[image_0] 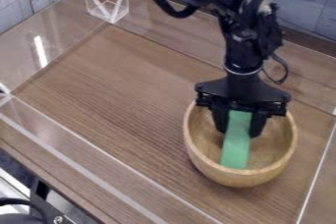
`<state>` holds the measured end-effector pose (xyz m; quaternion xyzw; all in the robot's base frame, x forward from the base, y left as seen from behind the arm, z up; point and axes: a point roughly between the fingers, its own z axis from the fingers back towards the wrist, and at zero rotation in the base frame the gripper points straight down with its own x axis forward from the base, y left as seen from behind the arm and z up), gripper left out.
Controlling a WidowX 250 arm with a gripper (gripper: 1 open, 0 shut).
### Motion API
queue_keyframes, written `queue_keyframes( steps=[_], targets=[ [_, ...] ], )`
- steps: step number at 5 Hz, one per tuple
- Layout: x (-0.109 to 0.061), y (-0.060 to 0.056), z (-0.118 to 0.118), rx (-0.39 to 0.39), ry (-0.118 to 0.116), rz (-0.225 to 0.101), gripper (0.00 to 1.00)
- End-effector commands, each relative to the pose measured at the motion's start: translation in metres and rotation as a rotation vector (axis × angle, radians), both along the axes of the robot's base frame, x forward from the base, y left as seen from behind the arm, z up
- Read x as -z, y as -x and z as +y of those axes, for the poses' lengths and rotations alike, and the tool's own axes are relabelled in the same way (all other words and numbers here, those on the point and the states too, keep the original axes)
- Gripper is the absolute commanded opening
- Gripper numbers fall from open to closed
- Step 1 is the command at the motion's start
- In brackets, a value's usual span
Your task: Move green stick from inside the wooden bowl to the table next to it
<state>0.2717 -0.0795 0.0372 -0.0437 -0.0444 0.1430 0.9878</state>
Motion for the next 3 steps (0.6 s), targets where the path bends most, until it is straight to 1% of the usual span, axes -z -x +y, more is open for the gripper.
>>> queue_keyframes(
  steps=[1,3],
  targets=[
    [-0.02,-0.007,-0.009,-0.009,0.017,-0.062,0.0],
    [-0.034,-0.008,-0.005,0.129,0.024,-0.059,0.0]
  ],
)
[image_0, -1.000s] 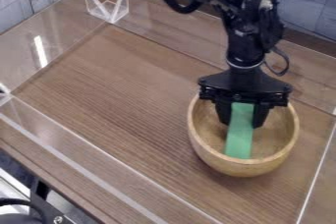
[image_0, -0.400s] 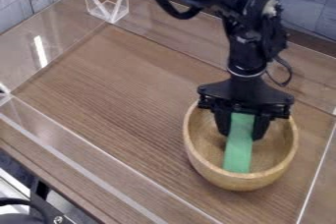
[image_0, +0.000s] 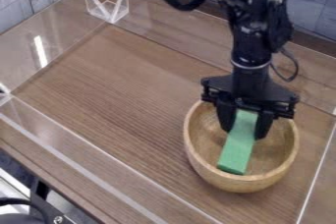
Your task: Move green stick from inside the wooden bowl to the table next to it
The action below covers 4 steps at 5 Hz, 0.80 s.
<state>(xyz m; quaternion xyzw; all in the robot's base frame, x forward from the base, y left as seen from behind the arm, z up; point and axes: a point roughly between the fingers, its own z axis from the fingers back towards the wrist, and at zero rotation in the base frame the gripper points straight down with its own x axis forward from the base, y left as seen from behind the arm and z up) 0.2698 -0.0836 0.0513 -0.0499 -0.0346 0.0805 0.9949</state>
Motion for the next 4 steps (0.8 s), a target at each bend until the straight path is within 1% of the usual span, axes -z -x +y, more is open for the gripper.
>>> queue_keyframes(
  steps=[1,2,4],
  targets=[
    [-0.014,-0.02,-0.002,0.007,0.021,-0.071,0.0],
    [-0.008,-0.03,-0.004,0.013,0.021,-0.07,0.0],
    [-0.037,-0.028,-0.009,0.054,0.023,-0.069,0.0]
  ],
)
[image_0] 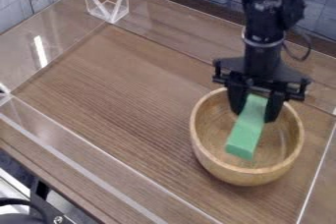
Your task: Move green stick from inside the wooden bowl to the table next to it
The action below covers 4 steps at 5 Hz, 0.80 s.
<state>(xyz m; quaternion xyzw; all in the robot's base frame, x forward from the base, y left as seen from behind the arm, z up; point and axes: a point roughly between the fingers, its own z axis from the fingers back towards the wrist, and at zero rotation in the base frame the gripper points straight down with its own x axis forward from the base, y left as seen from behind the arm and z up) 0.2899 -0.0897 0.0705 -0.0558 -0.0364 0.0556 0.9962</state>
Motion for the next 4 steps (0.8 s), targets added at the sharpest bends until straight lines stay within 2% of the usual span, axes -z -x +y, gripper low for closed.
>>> queue_keyframes(
  steps=[1,3,4],
  targets=[
    [-0.032,-0.007,-0.005,0.025,0.016,-0.061,0.0],
    [-0.014,-0.004,0.007,0.082,0.017,-0.059,0.0],
    [-0.014,-0.009,0.016,0.122,0.019,-0.059,0.0]
  ],
)
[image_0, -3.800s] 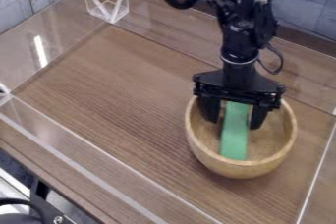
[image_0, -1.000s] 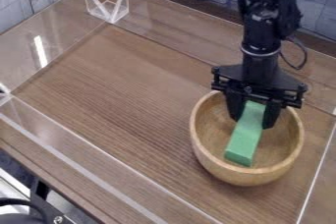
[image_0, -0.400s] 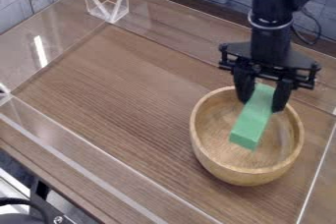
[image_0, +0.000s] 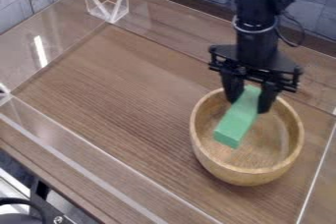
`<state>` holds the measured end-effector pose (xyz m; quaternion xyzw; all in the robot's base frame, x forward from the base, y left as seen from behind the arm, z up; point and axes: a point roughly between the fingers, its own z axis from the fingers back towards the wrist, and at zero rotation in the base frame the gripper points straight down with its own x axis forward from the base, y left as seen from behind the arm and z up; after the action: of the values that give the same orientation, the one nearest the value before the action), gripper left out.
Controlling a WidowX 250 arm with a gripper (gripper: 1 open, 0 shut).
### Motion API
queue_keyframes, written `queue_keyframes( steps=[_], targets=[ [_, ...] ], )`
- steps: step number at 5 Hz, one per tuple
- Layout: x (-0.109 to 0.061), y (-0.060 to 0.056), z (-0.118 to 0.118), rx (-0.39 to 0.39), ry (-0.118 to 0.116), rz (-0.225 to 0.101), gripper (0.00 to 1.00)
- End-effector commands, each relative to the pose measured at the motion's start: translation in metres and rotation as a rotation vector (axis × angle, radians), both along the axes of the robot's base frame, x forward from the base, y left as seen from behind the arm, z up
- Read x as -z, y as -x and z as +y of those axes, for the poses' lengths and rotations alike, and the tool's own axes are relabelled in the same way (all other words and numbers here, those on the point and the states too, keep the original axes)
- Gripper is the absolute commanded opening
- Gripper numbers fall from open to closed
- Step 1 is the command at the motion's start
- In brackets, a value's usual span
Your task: Move green stick from inside the wooden bowl to the table next to it
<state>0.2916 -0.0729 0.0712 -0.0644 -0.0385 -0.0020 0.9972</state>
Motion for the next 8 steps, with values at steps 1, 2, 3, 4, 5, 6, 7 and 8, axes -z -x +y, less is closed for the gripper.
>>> queue_keyframes(
  steps=[1,2,3,4,5,6,7,8],
  targets=[
    [-0.013,-0.013,0.008,0.047,0.01,-0.046,0.0],
    [-0.004,-0.011,0.007,0.044,0.01,-0.045,0.0],
    [0.004,-0.009,0.007,0.041,0.01,-0.044,0.0],
    [-0.002,-0.002,0.013,0.029,0.01,-0.043,0.0],
    [-0.009,0.005,0.019,0.017,0.011,-0.043,0.0],
    [-0.015,0.011,0.025,0.004,0.01,-0.042,0.0],
    [-0.011,0.0,0.016,0.021,0.01,-0.042,0.0],
    [-0.007,-0.01,0.007,0.038,0.011,-0.041,0.0]
  ],
)
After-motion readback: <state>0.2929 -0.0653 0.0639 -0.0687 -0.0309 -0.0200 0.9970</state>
